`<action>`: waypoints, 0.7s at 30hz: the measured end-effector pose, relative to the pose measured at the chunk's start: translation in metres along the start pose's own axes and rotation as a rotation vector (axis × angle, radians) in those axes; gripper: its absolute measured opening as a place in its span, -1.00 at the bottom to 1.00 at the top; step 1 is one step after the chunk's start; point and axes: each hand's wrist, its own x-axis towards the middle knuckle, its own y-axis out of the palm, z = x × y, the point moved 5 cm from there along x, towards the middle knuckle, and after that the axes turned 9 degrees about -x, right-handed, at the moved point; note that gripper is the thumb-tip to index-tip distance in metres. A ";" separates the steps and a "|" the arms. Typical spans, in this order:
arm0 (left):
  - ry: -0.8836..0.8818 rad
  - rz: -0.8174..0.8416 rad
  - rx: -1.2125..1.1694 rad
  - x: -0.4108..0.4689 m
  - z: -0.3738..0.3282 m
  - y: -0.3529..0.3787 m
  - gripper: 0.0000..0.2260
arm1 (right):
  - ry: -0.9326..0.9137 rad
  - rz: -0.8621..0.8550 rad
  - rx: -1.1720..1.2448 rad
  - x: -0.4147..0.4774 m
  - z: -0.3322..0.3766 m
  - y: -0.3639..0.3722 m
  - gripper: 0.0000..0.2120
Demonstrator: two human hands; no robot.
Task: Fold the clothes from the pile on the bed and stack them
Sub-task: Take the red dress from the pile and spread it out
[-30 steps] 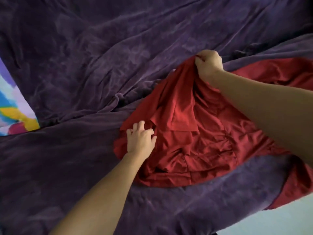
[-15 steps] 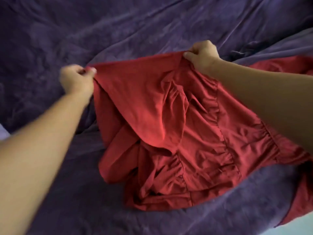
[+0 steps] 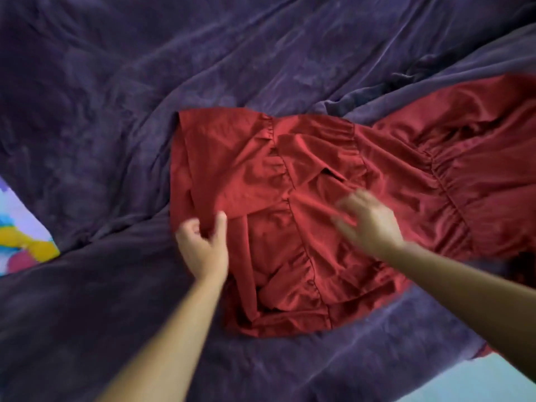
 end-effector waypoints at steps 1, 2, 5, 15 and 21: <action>-0.057 0.005 0.024 -0.036 0.021 -0.006 -0.33 | -0.053 0.061 -0.038 -0.037 0.001 0.011 -0.69; -0.107 0.034 0.062 -0.069 0.042 -0.008 -0.26 | -0.124 0.129 -0.093 -0.074 0.004 0.023 -0.62; -0.151 0.280 0.276 -0.152 0.083 -0.007 -0.24 | -0.268 0.343 -0.329 -0.157 0.005 0.062 -0.30; 0.041 0.288 0.054 -0.132 0.054 -0.025 -0.85 | -0.060 -0.026 -0.229 -0.114 -0.016 0.005 -0.61; 0.213 0.359 0.164 -0.198 0.040 -0.081 -0.72 | -0.166 -0.013 -0.194 -0.167 -0.014 -0.027 -0.70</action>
